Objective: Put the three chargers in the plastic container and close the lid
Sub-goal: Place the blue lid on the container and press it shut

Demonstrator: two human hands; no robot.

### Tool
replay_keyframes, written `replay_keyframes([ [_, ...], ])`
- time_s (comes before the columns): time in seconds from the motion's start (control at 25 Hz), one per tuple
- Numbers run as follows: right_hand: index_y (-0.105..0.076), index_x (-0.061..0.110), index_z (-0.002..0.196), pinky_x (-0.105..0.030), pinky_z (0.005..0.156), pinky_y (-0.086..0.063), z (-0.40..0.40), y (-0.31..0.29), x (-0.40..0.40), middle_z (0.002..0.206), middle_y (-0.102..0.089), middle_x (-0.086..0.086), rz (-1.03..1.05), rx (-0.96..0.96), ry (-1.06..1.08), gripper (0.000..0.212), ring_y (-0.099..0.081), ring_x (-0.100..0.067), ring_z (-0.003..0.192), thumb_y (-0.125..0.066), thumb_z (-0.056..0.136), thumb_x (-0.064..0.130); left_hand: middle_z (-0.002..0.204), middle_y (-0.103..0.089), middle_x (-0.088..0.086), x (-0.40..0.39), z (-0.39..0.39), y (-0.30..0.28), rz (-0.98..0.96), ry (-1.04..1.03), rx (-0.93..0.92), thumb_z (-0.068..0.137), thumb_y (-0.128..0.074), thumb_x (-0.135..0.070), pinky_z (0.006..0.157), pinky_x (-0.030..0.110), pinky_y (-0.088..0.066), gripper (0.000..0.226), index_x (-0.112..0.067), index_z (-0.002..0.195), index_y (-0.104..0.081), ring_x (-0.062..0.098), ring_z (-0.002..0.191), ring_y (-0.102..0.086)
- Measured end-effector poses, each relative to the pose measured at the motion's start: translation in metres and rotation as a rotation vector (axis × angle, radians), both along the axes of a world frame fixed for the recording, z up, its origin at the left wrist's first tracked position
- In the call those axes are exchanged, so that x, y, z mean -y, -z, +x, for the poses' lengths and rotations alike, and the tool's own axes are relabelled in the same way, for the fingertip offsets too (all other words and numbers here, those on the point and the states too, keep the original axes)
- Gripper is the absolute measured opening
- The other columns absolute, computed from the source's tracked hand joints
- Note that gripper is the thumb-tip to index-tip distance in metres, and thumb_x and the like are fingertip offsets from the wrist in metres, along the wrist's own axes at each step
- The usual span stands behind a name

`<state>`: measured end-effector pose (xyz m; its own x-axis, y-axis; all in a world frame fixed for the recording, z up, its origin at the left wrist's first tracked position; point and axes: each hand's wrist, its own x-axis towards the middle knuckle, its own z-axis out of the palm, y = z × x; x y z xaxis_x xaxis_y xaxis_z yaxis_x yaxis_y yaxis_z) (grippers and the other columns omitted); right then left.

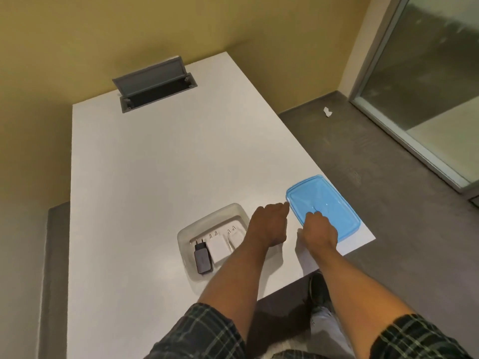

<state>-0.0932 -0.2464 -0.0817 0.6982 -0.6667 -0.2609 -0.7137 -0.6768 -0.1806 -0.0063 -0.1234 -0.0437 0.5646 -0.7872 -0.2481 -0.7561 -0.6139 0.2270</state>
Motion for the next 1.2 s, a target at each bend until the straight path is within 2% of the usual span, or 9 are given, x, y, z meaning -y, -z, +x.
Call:
replay_keyframes([
  [0.16,-0.065,0.018,0.108,-0.033,0.076,-0.058,-0.006,0.005,0.011,0.098,-0.067,-0.002,0.055,-0.023,-0.006,0.02,-0.066,-0.021,0.089,-0.068,0.091,0.03,0.164,-0.037,0.004,0.022,-0.009,0.015,0.113,0.058,-0.069,0.1,-0.048,-0.022,0.107,0.046,-0.044,0.064,-0.014,0.161,-0.026,0.029,0.142,-0.046],
  [0.36,-0.066,0.016,0.104,-0.031,0.072,-0.053,-0.008,0.014,0.018,0.096,-0.068,-0.003,0.076,0.024,-0.043,0.011,-0.065,-0.021,0.086,-0.062,0.095,0.021,0.169,-0.026,0.001,0.032,-0.008,0.022,0.204,0.1,-0.075,0.1,-0.052,-0.017,0.108,0.047,-0.042,0.071,-0.016,0.163,-0.019,0.029,0.144,-0.042],
  [0.52,-0.069,0.018,0.104,-0.028,0.075,-0.056,-0.013,0.017,0.017,0.094,-0.069,0.0,0.049,0.076,-0.113,0.012,-0.065,-0.016,0.084,-0.063,0.096,0.023,0.173,-0.015,-0.001,0.034,-0.004,0.024,0.216,0.141,-0.036,0.101,-0.051,-0.013,0.111,0.045,-0.041,0.075,-0.018,0.165,-0.012,0.027,0.155,-0.026],
  [0.6,-0.07,0.018,0.102,-0.027,0.071,-0.055,-0.014,0.014,0.017,0.093,-0.07,0.0,0.016,0.128,-0.134,0.012,-0.066,-0.017,0.082,-0.064,0.094,0.025,0.173,-0.014,-0.001,0.035,-0.001,0.022,0.183,0.15,-0.005,0.101,-0.049,-0.014,0.112,0.044,-0.04,0.073,-0.018,0.165,-0.014,0.026,0.158,-0.021],
  [0.68,-0.07,0.017,0.097,-0.025,0.063,-0.05,-0.013,0.004,0.016,0.089,-0.07,0.0,-0.015,0.213,-0.135,0.013,-0.066,-0.017,0.076,-0.066,0.09,0.027,0.172,-0.018,0.001,0.035,0.004,0.015,0.14,0.145,0.037,0.1,-0.052,-0.013,0.114,0.043,-0.038,0.071,-0.017,0.163,-0.02,0.028,0.159,-0.02],
  [0.8,-0.07,0.015,0.092,-0.03,0.059,-0.055,-0.007,-0.014,0.016,0.084,-0.069,-0.001,-0.083,0.38,-0.144,0.014,-0.063,-0.016,0.069,-0.068,0.085,0.027,0.167,-0.032,0.005,0.036,0.016,0.002,0.042,0.108,0.121,0.096,-0.057,-0.01,0.115,0.043,-0.033,0.059,-0.015,0.153,-0.041,0.03,0.157,-0.023],
  [0.92,-0.069,0.012,0.09,-0.034,0.056,-0.054,0.0,-0.031,0.019,0.079,-0.067,-0.004,-0.196,0.559,-0.214,0.017,-0.061,-0.02,0.067,-0.073,0.079,0.024,0.151,-0.053,0.005,0.033,0.03,-0.015,-0.056,-0.004,0.184,0.093,-0.059,-0.009,0.114,0.043,-0.033,0.045,-0.016,0.138,-0.056,0.029,0.15,-0.037],
  [1.08,-0.067,0.012,0.091,-0.035,0.061,-0.05,0.02,-0.057,0.025,0.08,-0.065,-0.005,-0.241,0.696,-0.258,0.02,-0.059,-0.023,0.069,-0.066,0.082,0.031,0.115,-0.068,0.004,0.02,0.065,-0.044,-0.168,-0.15,0.246,0.094,-0.059,-0.019,0.097,0.038,-0.041,0.022,-0.017,0.113,-0.068,0.028,0.115,-0.061],
  [1.2,-0.067,0.015,0.102,-0.037,0.072,-0.049,0.04,-0.075,0.024,0.084,-0.063,-0.001,-0.141,0.794,-0.24,0.025,-0.058,-0.02,0.077,-0.069,0.086,0.035,0.106,-0.073,0.003,-0.001,0.093,-0.069,-0.234,-0.244,0.154,0.09,-0.066,-0.036,0.093,0.039,-0.049,0.025,-0.018,0.106,-0.072,0.028,0.099,-0.067],
])
